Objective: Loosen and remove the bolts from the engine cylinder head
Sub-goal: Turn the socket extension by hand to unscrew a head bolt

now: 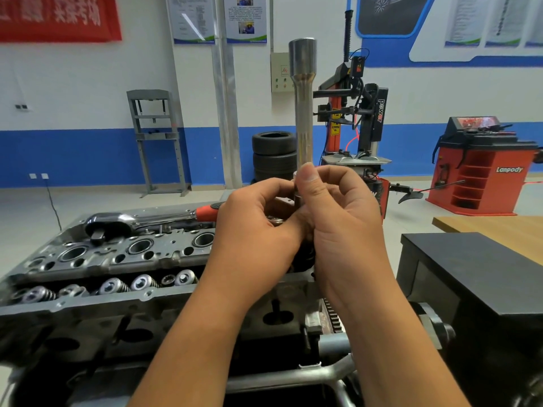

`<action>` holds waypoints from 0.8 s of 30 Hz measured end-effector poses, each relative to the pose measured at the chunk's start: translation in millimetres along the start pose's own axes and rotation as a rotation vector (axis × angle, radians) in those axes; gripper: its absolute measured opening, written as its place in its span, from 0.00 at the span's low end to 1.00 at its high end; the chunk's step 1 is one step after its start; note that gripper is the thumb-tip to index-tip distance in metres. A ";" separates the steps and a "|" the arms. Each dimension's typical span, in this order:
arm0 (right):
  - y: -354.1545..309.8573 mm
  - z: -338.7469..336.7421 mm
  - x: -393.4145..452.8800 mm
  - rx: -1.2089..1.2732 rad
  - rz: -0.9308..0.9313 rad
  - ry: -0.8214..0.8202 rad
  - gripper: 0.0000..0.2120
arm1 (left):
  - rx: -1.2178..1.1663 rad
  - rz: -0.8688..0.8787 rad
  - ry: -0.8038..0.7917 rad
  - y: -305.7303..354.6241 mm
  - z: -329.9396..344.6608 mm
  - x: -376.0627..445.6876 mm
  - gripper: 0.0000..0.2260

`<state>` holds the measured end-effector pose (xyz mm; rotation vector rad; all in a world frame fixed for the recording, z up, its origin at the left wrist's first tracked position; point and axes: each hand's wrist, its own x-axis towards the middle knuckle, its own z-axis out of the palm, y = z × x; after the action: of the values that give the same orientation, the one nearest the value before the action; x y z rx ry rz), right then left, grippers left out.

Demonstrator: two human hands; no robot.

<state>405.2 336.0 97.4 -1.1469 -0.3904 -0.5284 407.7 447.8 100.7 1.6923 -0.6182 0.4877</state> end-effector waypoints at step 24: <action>-2.5 -0.3 -0.2 -0.010 0.011 0.037 0.14 | -0.032 -0.006 -0.009 -1.3 0.0 0.5 0.05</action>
<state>403.6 335.0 99.0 -1.1471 -0.3500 -0.5418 408.9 447.9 100.0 1.6669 -0.6243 0.4634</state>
